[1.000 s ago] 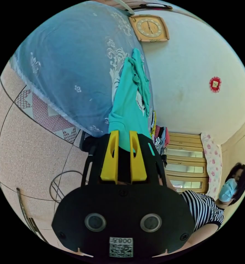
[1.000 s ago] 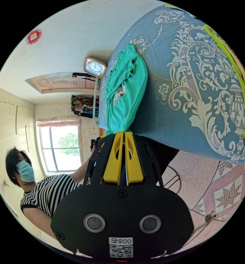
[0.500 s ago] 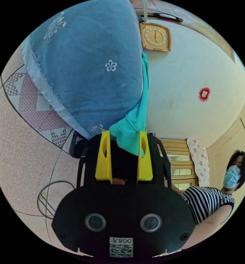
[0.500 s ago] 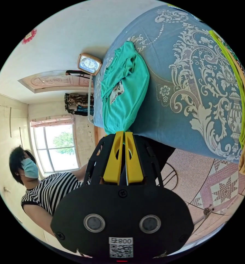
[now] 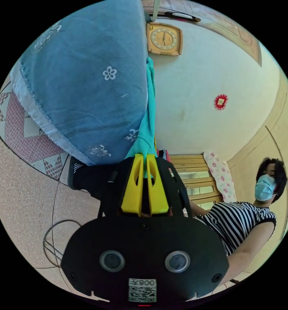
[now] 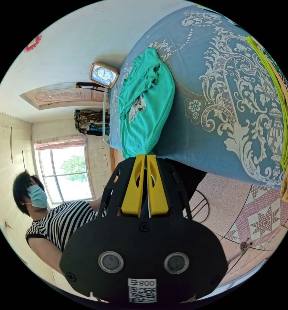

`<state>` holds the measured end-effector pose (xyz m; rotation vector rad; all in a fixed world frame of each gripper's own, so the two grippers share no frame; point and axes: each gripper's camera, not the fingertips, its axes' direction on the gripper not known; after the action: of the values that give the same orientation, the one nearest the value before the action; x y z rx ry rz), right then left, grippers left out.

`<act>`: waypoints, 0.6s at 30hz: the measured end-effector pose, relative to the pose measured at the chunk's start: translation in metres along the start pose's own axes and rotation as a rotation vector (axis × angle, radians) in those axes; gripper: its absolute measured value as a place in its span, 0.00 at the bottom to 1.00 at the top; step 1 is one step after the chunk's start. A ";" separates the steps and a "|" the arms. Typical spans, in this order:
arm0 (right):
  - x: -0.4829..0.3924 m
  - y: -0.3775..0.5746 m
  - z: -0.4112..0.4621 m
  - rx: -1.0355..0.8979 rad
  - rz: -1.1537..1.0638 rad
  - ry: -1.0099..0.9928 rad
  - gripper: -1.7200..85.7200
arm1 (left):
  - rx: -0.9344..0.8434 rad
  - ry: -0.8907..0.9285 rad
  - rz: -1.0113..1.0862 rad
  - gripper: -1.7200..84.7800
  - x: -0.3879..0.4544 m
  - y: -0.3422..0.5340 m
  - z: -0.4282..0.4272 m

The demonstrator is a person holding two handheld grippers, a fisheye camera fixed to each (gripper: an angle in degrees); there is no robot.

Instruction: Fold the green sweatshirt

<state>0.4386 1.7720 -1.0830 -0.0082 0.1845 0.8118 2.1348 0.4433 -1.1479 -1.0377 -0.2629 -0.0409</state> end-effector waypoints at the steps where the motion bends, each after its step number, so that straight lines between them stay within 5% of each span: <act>1: 0.000 0.001 0.000 0.001 -0.002 -0.001 0.03 | 0.012 0.013 0.009 0.04 0.007 0.008 -0.001; 18: -0.019 0.072 -0.046 0.169 -0.151 -0.213 0.02 | 0.040 0.084 0.336 0.03 0.177 0.067 0.012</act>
<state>0.3670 1.8044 -1.1208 0.2202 0.0498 0.6390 2.3138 0.5038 -1.1569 -1.0267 -0.0108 0.2222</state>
